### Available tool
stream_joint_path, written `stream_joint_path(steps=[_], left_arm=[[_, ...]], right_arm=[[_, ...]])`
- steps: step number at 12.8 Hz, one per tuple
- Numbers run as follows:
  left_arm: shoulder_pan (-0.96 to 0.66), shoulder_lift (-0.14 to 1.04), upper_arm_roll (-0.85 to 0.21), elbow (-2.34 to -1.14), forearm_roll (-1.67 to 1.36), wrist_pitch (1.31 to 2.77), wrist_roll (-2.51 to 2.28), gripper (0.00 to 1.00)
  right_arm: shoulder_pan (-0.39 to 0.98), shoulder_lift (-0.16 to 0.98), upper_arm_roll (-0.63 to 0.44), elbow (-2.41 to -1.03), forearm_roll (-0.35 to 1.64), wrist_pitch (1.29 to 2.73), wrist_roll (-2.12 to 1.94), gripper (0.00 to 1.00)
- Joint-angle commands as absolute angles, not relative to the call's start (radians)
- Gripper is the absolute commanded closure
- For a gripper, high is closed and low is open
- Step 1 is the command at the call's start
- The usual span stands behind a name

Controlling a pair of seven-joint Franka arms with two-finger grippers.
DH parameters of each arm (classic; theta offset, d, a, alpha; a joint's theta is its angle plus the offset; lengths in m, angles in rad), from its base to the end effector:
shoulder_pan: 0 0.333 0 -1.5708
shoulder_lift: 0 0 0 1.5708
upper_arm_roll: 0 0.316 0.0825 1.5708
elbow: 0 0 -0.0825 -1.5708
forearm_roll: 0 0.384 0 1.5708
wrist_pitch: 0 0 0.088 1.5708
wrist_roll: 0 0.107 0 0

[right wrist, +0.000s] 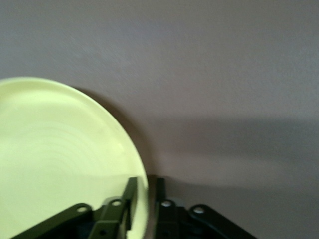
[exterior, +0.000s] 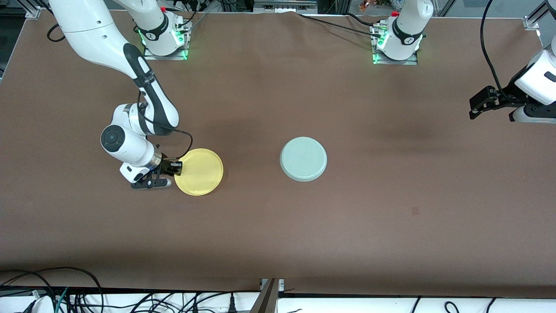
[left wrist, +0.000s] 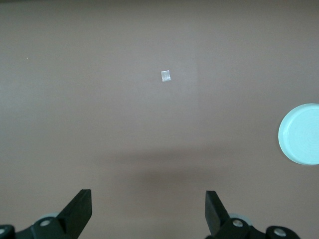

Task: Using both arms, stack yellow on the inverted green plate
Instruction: 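Grasp the yellow plate's rim with the right gripper, then carry the yellow plate with the right gripper onto the green plate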

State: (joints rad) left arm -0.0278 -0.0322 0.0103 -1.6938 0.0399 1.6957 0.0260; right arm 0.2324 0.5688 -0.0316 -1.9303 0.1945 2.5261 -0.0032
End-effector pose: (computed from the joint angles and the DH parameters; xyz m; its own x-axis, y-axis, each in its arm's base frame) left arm 0.5538 -0.0058 0.5950 0.9983 -0.0484 0.0330 -0.0471 -0.9981 -0.0403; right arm 0.6143 0.1238 0.1923 0.9985 0.0507 0.0210 0.0526 -0.9937 -0.0991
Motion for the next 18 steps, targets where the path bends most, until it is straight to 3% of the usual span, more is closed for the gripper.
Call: stream_joint_path(steps=[1,7,9,14,18], left_arm=[[-0.02,-0.031,0.006,-1.674,0.026,1.672,0.052,0.0],[-0.02,-0.032,0.008,-1.674,0.025,1.646,0.051,0.0],[-0.02,-0.034,0.006,-1.674,0.026,1.644,0.051,0.0],[-0.02,-0.034,0.006,-1.674,0.025,1.643,0.051,0.0],[-0.02,-0.034,0.006,-1.674,0.026,1.643,0.051,0.0]], right_arm=[[0.238,0.577,-0.002,-1.8,0.215,2.392,0.084,1.0],[0.304,0.594,0.058,-1.59,0.311,2.235,0.296,1.0],[0.388,0.618,0.067,-1.556,0.34,2.244,0.421,1.0],[0.609,0.698,0.066,-1.559,0.345,2.445,0.625,1.0],[0.686,0.756,0.064,-1.56,0.344,2.537,0.684,1.0]])
